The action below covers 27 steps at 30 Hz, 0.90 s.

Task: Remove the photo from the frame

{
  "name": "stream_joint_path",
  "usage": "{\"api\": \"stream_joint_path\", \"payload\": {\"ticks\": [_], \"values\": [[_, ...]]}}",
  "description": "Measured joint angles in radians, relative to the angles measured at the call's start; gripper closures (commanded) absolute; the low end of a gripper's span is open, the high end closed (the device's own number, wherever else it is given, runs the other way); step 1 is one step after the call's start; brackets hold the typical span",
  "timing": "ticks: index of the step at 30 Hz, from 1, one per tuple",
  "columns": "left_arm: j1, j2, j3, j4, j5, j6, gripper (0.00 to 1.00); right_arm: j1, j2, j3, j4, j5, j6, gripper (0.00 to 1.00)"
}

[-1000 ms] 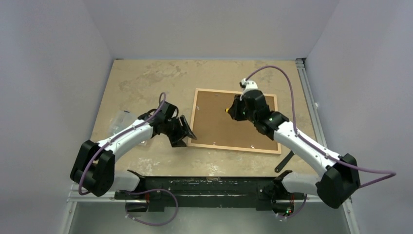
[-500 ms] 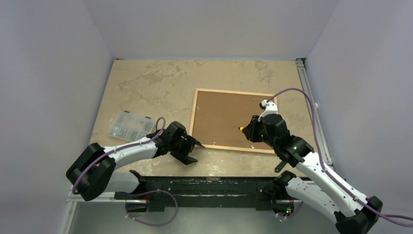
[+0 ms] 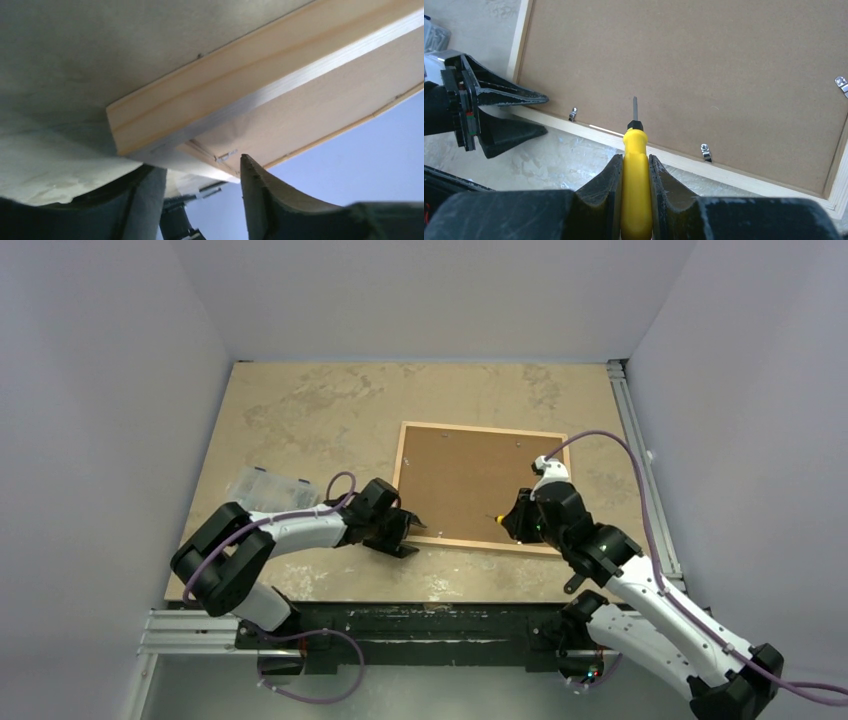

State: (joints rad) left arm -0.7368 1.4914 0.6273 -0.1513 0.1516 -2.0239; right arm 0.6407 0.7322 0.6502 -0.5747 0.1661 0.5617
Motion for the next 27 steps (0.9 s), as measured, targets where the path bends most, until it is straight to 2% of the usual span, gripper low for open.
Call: {"api": "stream_joint_path", "payload": {"ticks": [2, 7, 12, 14, 20, 27], "values": [[0.0, 0.029, 0.035, -0.037, -0.011, 0.001, 0.55, 0.0, 0.011, 0.0, 0.0, 0.0, 0.0, 1.0], [0.0, 0.05, 0.076, -0.117, -0.039, 0.009, 0.77, 0.0, 0.03, 0.0, 0.003, 0.0, 0.0, 1.0], [0.027, 0.051, 0.08, -0.133, -0.045, 0.039, 0.91, 0.001, 0.054, 0.0, 0.024, -0.008, 0.0, 1.0], [0.055, 0.058, 0.095, -0.145, -0.045, 0.093, 0.98, 0.002, 0.071, -0.001, 0.039, -0.024, 0.0, 1.0], [0.201, 0.126, 0.177, -0.153, -0.008, 0.364, 1.0, 0.07, 0.16, -0.025, 0.126, -0.048, 0.006, 1.0], [0.373, 0.296, 0.417, -0.271, 0.063, 0.794, 1.0, 0.243, 0.302, -0.027, 0.285, 0.032, 0.028, 1.0]]}}
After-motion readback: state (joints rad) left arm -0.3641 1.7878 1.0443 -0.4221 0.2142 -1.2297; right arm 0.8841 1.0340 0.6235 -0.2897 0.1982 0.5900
